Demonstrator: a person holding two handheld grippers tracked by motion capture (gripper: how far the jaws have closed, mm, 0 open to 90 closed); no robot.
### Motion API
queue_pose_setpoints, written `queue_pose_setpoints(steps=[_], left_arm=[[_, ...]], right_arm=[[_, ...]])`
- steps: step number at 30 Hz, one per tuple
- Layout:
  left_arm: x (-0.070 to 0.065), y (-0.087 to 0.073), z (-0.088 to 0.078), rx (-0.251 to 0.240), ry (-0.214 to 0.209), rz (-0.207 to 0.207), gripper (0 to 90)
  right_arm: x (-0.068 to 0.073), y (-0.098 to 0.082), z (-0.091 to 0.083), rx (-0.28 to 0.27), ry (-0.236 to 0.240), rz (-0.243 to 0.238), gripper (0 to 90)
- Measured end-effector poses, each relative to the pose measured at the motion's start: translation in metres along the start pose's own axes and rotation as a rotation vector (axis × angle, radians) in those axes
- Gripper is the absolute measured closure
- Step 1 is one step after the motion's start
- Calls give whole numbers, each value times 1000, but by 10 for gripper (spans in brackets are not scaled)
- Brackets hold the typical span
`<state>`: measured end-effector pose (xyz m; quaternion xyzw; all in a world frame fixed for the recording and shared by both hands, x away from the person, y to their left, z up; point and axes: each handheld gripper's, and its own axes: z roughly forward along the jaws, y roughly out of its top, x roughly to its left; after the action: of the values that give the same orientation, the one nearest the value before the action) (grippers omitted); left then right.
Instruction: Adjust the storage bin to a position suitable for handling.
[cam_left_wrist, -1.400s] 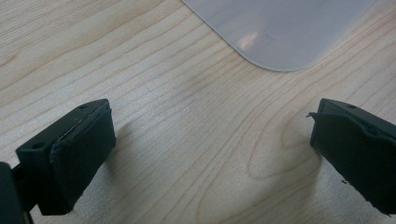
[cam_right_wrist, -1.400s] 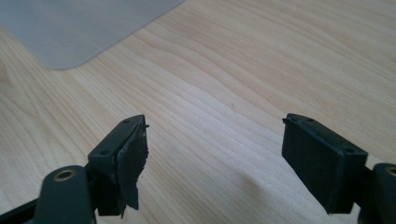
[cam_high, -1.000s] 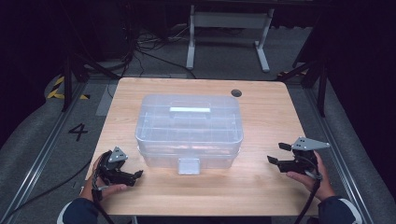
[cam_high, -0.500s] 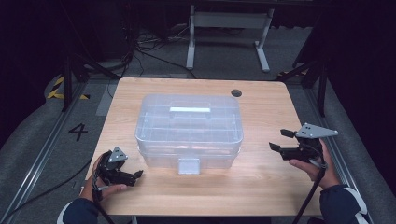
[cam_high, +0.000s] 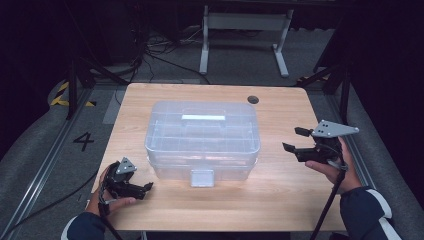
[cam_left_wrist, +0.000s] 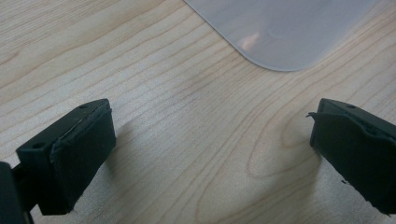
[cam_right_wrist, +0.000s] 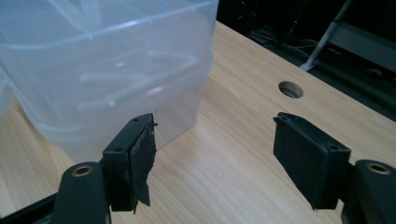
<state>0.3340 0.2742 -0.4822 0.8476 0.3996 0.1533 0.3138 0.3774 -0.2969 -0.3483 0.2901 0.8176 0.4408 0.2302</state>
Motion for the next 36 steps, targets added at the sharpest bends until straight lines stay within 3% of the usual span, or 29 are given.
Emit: queue_pose_setpoints(steps=[14,36], left_arm=[[0,0,0,0,1,0,7],[0,0,0,0,1,0,7]], right_arm=[[21,43,21,-32,67,-73,320],[47,89,66,-62,177,-113,405]])
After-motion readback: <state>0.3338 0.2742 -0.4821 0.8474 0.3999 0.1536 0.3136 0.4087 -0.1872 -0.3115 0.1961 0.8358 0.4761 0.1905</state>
